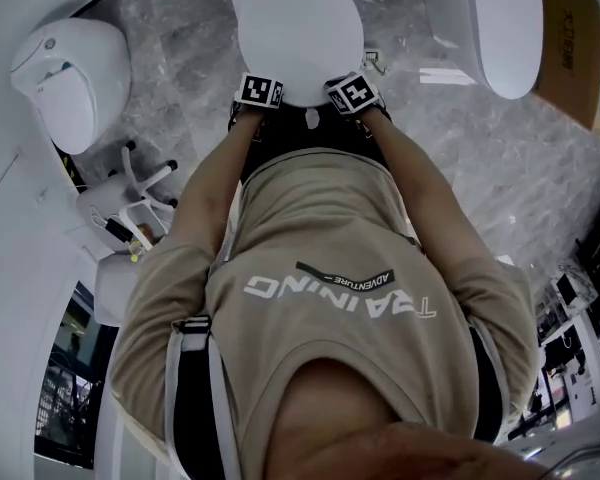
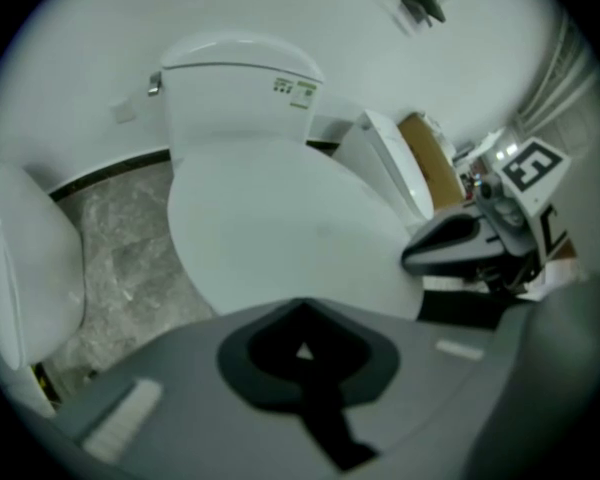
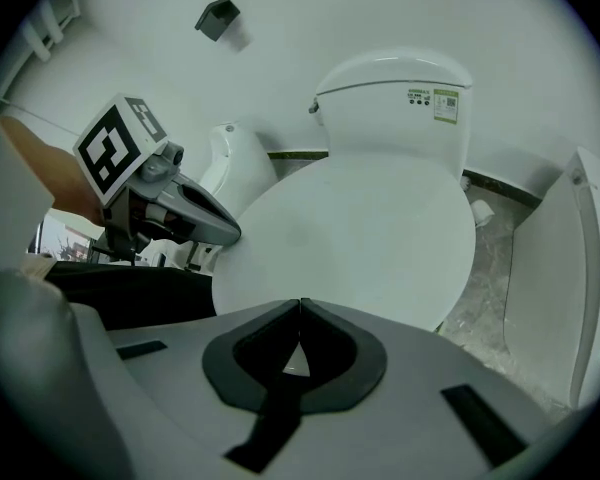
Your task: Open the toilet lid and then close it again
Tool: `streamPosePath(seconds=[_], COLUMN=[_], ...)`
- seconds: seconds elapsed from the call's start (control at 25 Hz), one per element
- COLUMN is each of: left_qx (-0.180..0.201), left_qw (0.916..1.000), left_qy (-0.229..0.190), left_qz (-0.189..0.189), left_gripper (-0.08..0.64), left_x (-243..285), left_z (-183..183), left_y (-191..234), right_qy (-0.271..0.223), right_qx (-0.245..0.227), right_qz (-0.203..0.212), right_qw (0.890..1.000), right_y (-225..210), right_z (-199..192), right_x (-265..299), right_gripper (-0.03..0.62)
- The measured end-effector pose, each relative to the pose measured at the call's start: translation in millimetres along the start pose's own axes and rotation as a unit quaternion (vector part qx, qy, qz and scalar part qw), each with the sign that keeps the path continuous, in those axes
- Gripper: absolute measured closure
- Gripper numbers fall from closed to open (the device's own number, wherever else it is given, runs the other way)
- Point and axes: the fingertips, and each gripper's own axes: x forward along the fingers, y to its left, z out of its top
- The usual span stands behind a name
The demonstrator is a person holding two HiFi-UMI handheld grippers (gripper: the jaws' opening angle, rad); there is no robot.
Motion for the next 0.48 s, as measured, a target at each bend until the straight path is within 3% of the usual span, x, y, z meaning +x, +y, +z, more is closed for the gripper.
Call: streamPosePath(seconds=[0.12, 0.28, 0.48], left_qx=[0.01, -0.009, -0.032], left_qw=[0.9999, 0.9997, 0.9987], left_qy=[0.011, 0.023, 0.033], left_qz=[0.006, -0.004, -0.02], left_gripper=[0.555, 0.555, 0.555], left_x=[9.5, 23.0, 37.0], left_z=[-6.4, -15.3, -25.0], left_y=[1.9, 5.4, 7.8], right_qy=[0.006, 0.017, 0.034], right_qx=[0.01, 0.011, 0.042], right_qz=[-0.003, -0.001, 0.048], right_qw=[1.0, 1.0, 0.997], right_y=[-1.8, -4.5, -9.1], right_z=[-7.1, -18.8, -30.8], right_x=[9.1, 22.4, 37.4], right_gripper=[0.578, 0.578, 0.578])
